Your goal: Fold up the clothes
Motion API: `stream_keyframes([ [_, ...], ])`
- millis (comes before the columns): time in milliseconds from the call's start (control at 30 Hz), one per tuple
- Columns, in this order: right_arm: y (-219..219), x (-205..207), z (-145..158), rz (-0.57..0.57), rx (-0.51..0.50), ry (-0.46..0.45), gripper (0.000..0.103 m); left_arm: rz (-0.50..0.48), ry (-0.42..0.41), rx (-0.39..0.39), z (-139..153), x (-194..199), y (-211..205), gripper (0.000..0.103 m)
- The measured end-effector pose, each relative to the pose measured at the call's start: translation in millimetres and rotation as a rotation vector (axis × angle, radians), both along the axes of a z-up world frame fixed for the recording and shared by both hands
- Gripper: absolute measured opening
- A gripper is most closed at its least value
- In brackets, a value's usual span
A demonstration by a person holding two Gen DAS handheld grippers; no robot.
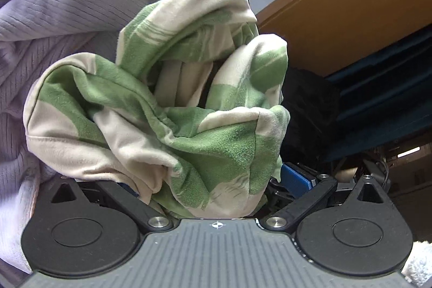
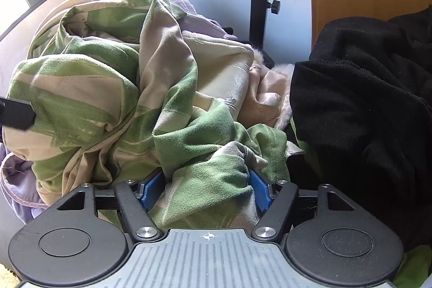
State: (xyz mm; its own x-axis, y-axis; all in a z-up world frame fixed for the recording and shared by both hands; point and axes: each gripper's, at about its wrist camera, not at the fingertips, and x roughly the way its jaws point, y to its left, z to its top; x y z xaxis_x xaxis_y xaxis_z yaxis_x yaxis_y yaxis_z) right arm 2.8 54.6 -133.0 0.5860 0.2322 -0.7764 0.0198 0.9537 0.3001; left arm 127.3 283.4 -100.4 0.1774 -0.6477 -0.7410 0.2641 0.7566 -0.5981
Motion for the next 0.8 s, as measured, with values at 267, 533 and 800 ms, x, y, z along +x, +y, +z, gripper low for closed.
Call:
stream_keyframes([
  [267,0.6,-3.4,-0.6,-0.007,0.006,-0.002,0.066,-0.088,-0.003,0.065,56.8,3.8,28.6,0.102],
  [533,6.1,-1.7,0.0,-0.019,-0.003,0.014,0.071,-0.033,-0.198,0.034,116.4,23.4,44.0,0.102],
  [800,8.3,-2.2,0.5,-0.005,-0.016,0.018,0.073,0.02,-0.297,0.154,85.6,61.0,-5.2,0.095],
])
